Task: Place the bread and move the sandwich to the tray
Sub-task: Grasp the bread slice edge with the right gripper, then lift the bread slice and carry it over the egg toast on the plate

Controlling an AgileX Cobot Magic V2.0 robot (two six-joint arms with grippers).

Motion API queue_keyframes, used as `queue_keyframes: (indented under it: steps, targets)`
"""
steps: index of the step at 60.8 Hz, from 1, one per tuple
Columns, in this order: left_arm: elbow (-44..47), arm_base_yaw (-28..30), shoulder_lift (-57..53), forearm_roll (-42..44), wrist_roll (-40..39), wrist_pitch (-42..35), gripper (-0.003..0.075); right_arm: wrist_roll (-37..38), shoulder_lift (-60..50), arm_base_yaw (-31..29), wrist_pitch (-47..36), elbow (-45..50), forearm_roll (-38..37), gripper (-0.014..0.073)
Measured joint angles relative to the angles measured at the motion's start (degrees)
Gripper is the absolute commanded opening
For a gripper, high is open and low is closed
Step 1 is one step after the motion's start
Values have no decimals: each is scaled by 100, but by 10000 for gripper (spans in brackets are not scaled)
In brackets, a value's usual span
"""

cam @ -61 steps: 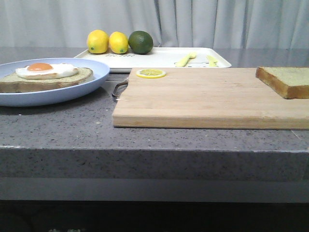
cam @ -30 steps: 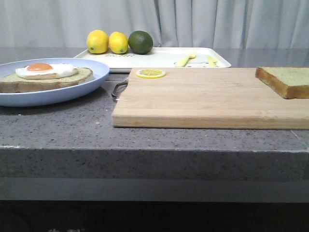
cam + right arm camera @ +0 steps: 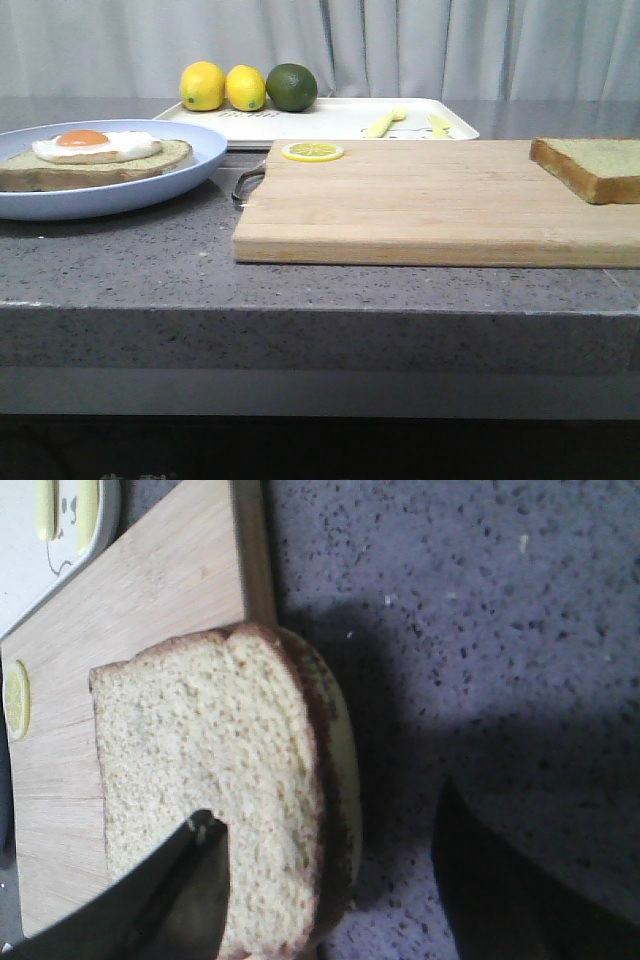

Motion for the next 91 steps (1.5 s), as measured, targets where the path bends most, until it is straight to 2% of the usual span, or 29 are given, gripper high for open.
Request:
queue_keyframes:
  steps: [23,38,44,58,68,79,91]
  targets:
    - [0,0,0,0,0,0,210,-179,350,302,21,-38,216,443]
    - [0,0,0,0,0,0,209,-367,415,302,-27,-48,574,149]
    - [0,0,0,0,0,0,210,-389,415,302,-27,-48,628,91]
    - [0,0,0,0,0,0,210,-405,392,334,-27,-48,824,87]
    - [0,0,0,0,0,0,210,-357,173,579,-55,-48,1171,87]
    - [0,0,0,0,0,0,210,-353,-10,1171,-55,-48,1849,87]
    - [0,0,0,0,0,0,209,-353,-23,2218,-72,-48,3112,87]
